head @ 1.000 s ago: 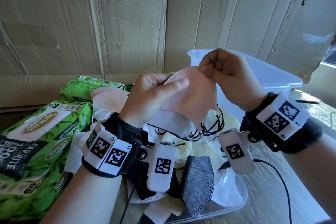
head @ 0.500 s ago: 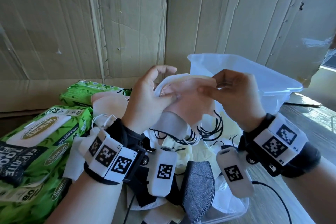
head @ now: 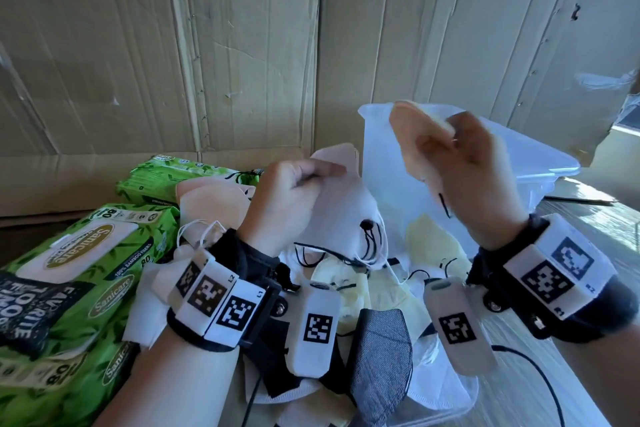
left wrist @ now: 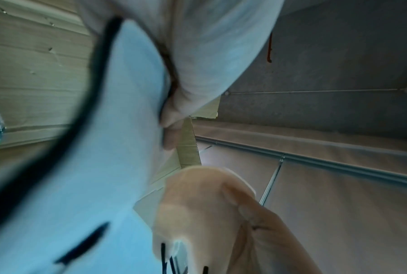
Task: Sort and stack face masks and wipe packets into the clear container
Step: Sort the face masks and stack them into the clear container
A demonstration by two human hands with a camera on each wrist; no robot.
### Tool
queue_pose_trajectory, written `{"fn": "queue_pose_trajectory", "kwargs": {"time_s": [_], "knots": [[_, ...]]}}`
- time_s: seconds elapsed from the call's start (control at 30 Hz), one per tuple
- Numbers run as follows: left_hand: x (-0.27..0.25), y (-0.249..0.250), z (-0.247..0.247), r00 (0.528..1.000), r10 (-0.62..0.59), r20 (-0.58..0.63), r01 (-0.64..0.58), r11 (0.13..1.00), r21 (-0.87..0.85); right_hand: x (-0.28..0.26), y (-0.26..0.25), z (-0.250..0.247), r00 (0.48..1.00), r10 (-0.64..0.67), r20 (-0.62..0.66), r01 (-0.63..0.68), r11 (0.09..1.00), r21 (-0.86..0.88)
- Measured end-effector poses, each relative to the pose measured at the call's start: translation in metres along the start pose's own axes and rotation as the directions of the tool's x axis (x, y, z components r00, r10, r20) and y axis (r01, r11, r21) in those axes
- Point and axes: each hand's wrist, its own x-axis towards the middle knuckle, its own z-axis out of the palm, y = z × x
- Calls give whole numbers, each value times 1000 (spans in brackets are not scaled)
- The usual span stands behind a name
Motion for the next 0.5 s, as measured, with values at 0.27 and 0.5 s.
{"fn": "queue_pose_trajectory", "kwargs": {"time_s": [0.27,0.5], "knots": [[0,1,-4,984,-102,146,127,978,-168,-31,-12,20,760,-169,628,215,977,2],[-4,8,0,985,-74,157,103,976,-190,-11,3,12,931,-28,363,50,997,-52]]}}
